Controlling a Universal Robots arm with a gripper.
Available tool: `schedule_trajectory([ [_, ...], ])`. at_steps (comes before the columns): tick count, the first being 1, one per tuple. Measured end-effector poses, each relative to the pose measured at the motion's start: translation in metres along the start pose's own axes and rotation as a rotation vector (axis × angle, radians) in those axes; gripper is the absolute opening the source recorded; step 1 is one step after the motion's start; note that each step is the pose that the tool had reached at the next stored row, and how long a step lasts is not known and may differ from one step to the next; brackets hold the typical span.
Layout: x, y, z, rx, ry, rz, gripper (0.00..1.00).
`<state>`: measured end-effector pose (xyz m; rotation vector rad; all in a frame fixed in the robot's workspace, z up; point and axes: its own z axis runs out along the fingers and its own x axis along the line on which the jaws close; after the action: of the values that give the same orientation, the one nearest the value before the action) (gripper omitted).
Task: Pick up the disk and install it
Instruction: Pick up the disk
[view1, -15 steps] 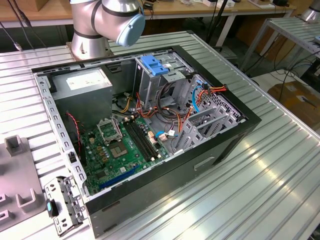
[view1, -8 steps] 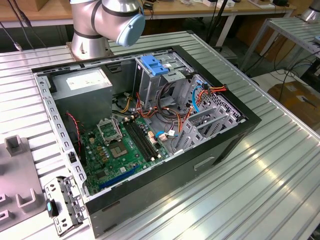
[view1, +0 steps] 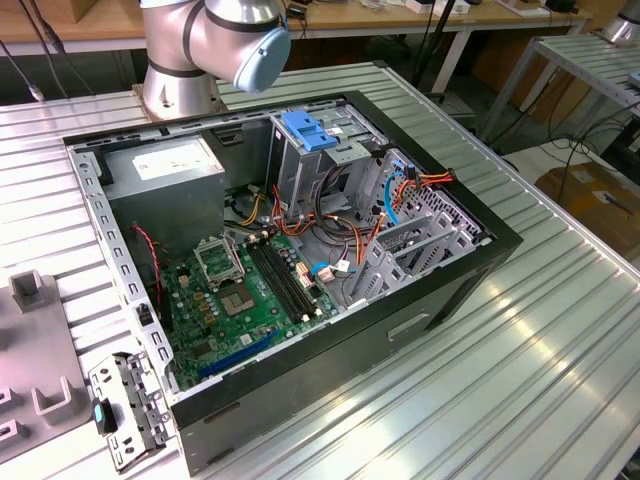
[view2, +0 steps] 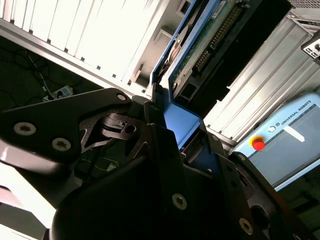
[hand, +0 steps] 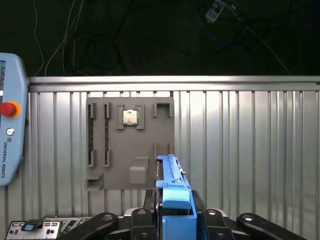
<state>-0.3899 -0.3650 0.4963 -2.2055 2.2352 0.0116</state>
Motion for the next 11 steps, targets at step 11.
schedule_trajectory([
  [11, 0.0055, -0.0051, 0.0000, 0.0000, 0.0001, 0.000, 0.37],
])
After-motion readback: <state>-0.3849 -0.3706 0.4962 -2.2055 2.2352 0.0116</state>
